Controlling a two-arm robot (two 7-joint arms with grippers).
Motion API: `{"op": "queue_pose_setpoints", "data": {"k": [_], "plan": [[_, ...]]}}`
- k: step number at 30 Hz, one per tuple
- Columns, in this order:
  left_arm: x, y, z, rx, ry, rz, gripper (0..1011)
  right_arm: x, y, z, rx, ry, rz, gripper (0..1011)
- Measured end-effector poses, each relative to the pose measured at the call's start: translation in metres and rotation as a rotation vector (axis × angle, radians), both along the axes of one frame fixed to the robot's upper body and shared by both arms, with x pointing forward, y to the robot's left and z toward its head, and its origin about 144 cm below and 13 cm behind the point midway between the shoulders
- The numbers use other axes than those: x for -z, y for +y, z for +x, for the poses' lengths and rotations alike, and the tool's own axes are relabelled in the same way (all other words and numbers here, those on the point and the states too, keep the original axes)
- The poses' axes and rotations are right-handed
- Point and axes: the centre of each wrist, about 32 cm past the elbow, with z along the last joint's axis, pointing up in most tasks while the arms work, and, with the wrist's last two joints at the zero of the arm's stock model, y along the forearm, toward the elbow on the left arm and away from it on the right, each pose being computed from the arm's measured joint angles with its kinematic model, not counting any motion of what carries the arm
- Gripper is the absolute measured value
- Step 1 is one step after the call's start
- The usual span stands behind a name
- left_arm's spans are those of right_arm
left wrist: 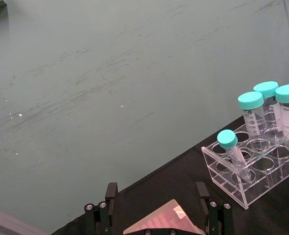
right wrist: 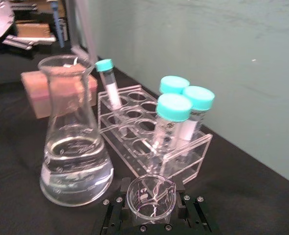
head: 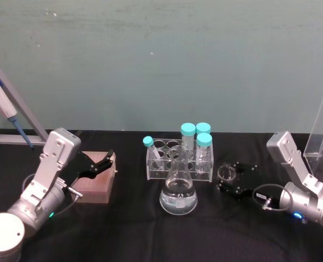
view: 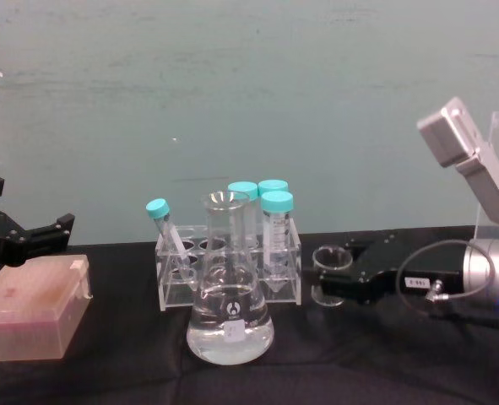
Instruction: Place the experimental apparatus aside using one hand.
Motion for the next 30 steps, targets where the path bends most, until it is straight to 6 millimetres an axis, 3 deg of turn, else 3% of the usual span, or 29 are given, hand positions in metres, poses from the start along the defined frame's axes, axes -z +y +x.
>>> {"op": "queue_pose_setpoints", "data": {"k": [30], "plan": [[0.0, 0.0, 0.0, 0.0, 0.0, 0.0, 1000, -0.015, -0.002, -0.021, 0.301, -0.02, 0.07, 511]]}}
